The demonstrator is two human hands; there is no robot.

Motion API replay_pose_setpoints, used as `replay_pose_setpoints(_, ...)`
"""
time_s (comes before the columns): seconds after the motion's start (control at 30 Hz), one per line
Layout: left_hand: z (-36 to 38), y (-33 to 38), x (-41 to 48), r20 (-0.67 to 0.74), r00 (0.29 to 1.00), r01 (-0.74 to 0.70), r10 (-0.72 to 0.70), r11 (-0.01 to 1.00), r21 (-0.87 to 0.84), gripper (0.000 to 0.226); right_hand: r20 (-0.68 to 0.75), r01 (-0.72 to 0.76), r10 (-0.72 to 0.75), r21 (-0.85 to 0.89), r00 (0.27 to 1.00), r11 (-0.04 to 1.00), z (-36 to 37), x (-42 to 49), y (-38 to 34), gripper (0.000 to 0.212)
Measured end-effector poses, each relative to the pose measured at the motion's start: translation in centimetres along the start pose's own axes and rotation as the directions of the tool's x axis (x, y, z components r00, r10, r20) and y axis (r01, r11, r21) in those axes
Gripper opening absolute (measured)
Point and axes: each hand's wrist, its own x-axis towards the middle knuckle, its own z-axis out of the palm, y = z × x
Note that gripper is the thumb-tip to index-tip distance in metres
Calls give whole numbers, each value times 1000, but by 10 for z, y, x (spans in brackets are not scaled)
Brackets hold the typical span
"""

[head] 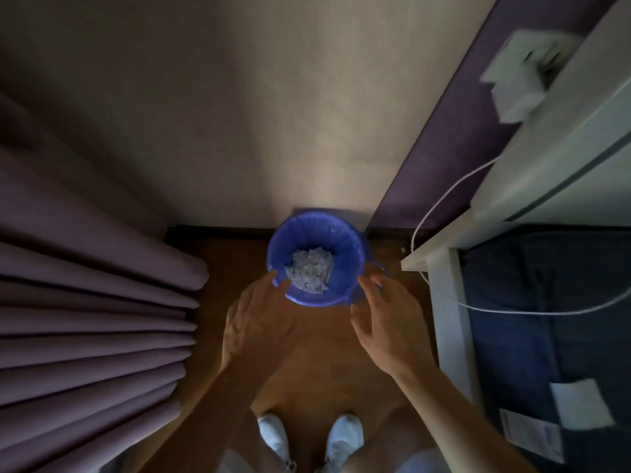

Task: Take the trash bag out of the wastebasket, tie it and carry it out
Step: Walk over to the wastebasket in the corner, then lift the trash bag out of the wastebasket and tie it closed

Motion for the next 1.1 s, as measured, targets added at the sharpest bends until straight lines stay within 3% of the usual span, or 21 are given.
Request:
replay_pose_setpoints(0.2, 105, -65, 36, 125, 990, -78, 58, 984, 162, 60, -22, -5, 4, -64, 1000, 998, 107, 33, 58, 52)
replay_pose_setpoints(0.37, 155, -92, 58, 144, 986, -107, 84, 982, 157, 67, -66, -39, 34, -74, 997, 997, 157, 60, 94, 45)
replay_pose_setpoints(0.5, 183, -106, 64, 191, 981, -60, 43, 995, 84, 77, -78, -170, 176, 87, 981, 982, 175, 70, 129, 36)
replay_pose_setpoints(0.67, 192, -106, 59, 239, 971, -23, 17, 999, 22, 87, -7, -358, 371, 245, 929, 901, 178, 74, 153, 46)
replay_pose_setpoints(0.73, 190, -102, 60, 235, 972, -27, 19, 999, 32, 89, 68, -466, 470, 316, 880, 826, 181, 84, 158, 51)
replay_pose_setpoints(0.8, 187, -97, 60, 235, 971, -60, 39, 995, 83, 108, 157, -559, 548, 409, 822, 721, 188, 91, 163, 57)
replay_pose_setpoints(0.9, 188, -94, 59, 235, 971, -58, 37, 995, 83, 127, 285, -676, 654, 558, 701, 481, 196, 96, 164, 59)
replay_pose_setpoints(0.97, 193, -97, 58, 257, 966, -63, 39, 994, 88, 120, 358, -701, 680, 634, 640, 326, 199, 97, 162, 47)
replay_pose_setpoints(1.03, 200, -102, 59, 263, 963, -87, 59, 991, 97, 106, 448, -711, 662, 678, 601, 187, 200, 96, 158, 22)
replay_pose_setpoints(1.1, 206, -107, 61, 280, 957, -115, 71, 983, 143, 107, 496, -719, 639, 682, 588, 133, 199, 97, 158, 16)
